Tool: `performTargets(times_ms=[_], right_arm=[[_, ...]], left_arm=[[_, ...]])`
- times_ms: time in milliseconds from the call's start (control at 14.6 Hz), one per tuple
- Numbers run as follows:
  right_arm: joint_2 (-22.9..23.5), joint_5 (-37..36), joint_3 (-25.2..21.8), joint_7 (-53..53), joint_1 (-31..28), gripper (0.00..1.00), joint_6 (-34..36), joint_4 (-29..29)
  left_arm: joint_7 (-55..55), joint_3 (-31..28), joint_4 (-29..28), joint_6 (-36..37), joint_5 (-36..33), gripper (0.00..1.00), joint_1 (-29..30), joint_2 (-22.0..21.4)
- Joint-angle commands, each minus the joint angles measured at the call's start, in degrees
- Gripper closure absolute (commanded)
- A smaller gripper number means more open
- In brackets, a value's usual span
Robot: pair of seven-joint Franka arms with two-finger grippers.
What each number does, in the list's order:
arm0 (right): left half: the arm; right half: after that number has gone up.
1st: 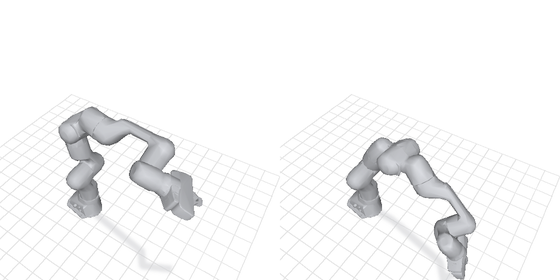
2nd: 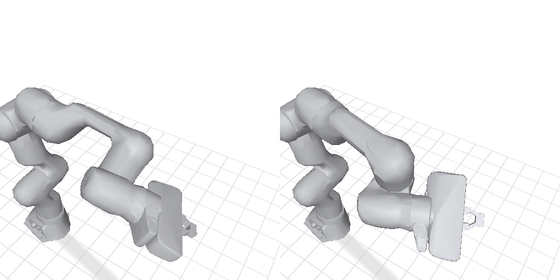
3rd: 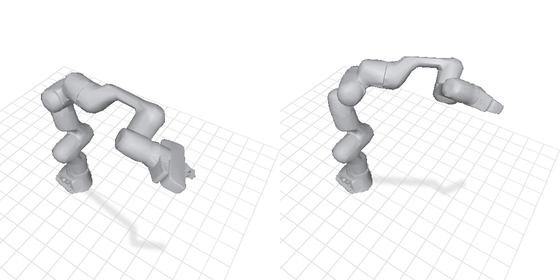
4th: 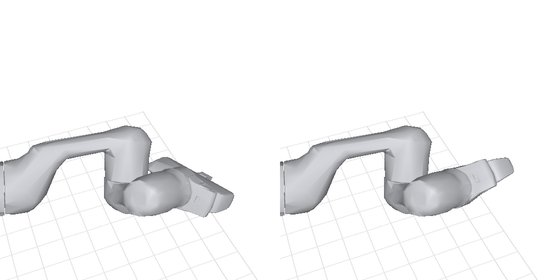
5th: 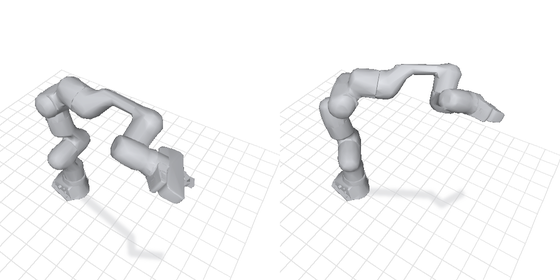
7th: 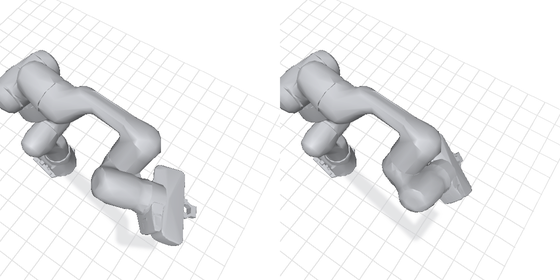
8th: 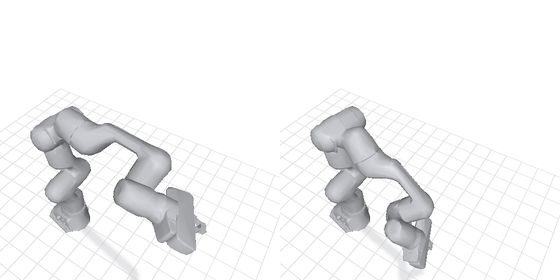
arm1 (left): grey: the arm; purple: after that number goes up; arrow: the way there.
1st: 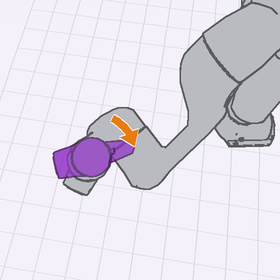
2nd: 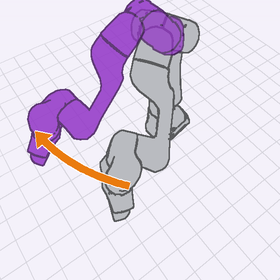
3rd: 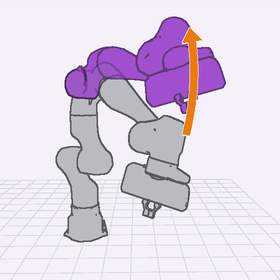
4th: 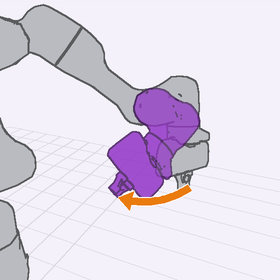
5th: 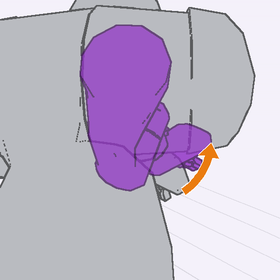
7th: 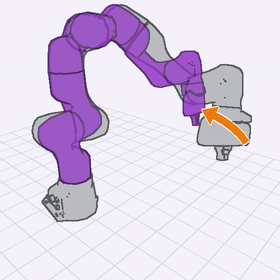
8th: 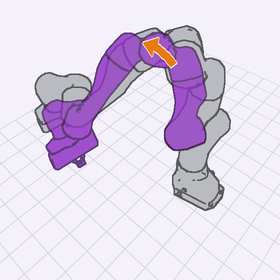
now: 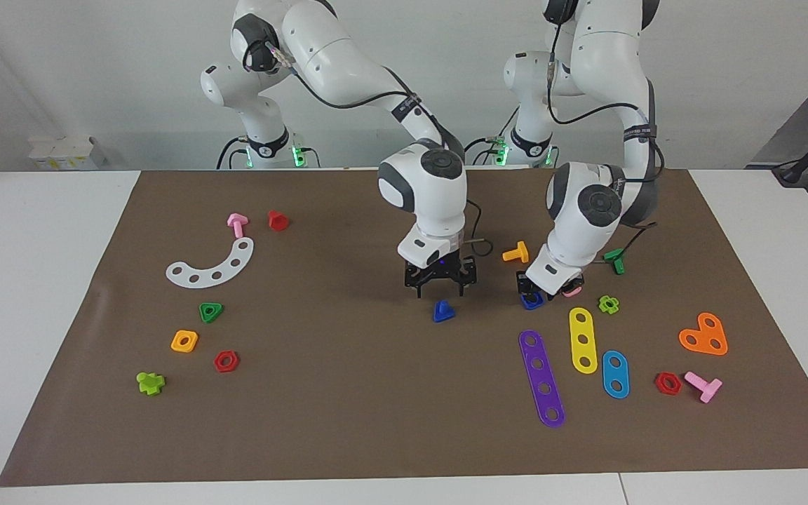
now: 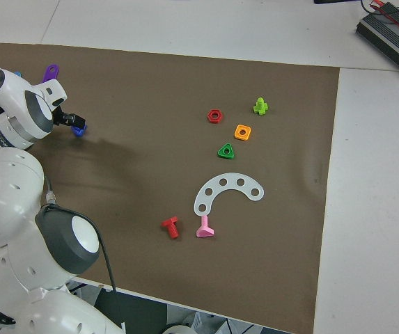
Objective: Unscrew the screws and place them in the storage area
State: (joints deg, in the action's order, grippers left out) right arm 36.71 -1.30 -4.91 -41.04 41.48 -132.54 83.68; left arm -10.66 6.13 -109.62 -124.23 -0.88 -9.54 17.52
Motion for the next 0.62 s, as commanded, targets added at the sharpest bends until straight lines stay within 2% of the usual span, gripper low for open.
performTargets(times_ms=[0,343,549], right_arm=[[1.3,0.3,0.4,1.1,-0.9,0.22,-2.8,-1.6],[1.1,0.4,0.4,1.3,-0.2,0.32,-3.0,0.2],[0.8,0.5,0.5,1.4,-0.1,0.47,-3.0,1.0]], left_arm=[[-0.2,-0.4,1.4,0.1,0.6,0.0,0.4,-1.9],[5.0,-0.8,7.5,4.1,0.5,0.0,7.7,-2.1],[11.5,-0.7,12.8,11.8,0.5,0.0,12.4,-2.3]])
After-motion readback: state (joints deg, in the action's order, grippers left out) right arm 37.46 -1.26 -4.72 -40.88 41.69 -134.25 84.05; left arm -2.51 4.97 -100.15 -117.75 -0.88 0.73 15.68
